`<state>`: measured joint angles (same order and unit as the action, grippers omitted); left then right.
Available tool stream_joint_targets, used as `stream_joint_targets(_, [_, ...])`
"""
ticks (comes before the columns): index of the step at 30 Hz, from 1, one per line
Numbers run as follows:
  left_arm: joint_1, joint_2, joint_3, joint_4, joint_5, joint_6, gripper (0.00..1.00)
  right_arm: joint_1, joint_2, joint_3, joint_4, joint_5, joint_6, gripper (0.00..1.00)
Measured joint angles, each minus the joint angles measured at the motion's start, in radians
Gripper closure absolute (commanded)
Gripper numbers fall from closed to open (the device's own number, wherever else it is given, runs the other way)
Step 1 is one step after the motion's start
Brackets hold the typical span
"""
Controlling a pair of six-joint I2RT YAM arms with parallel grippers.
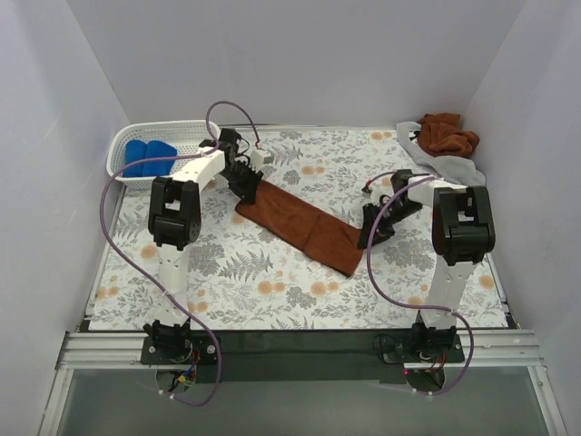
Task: Roll the towels
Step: Fold the towel
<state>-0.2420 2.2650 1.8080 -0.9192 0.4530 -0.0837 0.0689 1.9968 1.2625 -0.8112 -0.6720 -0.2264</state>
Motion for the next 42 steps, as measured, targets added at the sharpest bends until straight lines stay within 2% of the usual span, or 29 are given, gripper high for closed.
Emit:
stream_joint_targets(5, [0.022, 0.146, 0.258, -0.028, 0.048, 0.050, 0.61, 0.093, -0.054, -0.078, -0.040, -0.100, -0.018, 0.63])
stream_joint_targets(8, [0.019, 0.136, 0.256, -0.032, 0.051, 0.073, 0.53, 0.059, -0.076, -0.024, -0.079, -0.095, -0.042, 0.62])
stream_joint_targets(12, [0.018, 0.027, 0.116, 0.004, 0.045, 0.047, 0.49, -0.034, -0.076, 0.110, -0.095, -0.034, -0.071, 0.62])
stream_joint_targets(15, [0.017, -0.073, 0.024, 0.035, 0.060, -0.021, 0.50, -0.058, -0.056, 0.213, -0.095, -0.018, -0.072, 0.62])
stream_joint_targets(20, [0.006, -0.202, -0.131, 0.111, 0.084, -0.116, 0.51, -0.020, 0.012, 0.311, -0.095, -0.020, -0.073, 0.61])
stream_joint_targets(24, [-0.007, -0.209, -0.208, 0.136, 0.105, -0.152, 0.52, 0.028, 0.040, 0.309, -0.107, -0.027, -0.086, 0.56])
stream_joint_targets(32, [-0.031, -0.175, -0.227, 0.173, 0.137, -0.175, 0.52, 0.126, 0.043, 0.178, -0.108, -0.062, -0.131, 0.57])
stream_joint_targets(35, [-0.035, -0.145, -0.226, 0.186, 0.137, -0.176, 0.53, 0.129, 0.044, 0.112, -0.111, -0.055, -0.154, 0.61])
stream_joint_targets(37, [-0.037, -0.123, -0.220, 0.188, 0.137, -0.174, 0.54, 0.129, 0.045, 0.077, -0.109, -0.052, -0.168, 0.68])
stream_joint_targets(41, [-0.037, -0.065, -0.133, 0.179, 0.136, -0.162, 0.60, 0.128, 0.044, 0.023, -0.108, -0.061, -0.177, 0.80])
stream_joint_targets(42, [-0.038, -0.037, -0.093, 0.174, 0.136, -0.156, 0.65, 0.129, 0.044, 0.010, -0.106, -0.069, -0.177, 0.81])
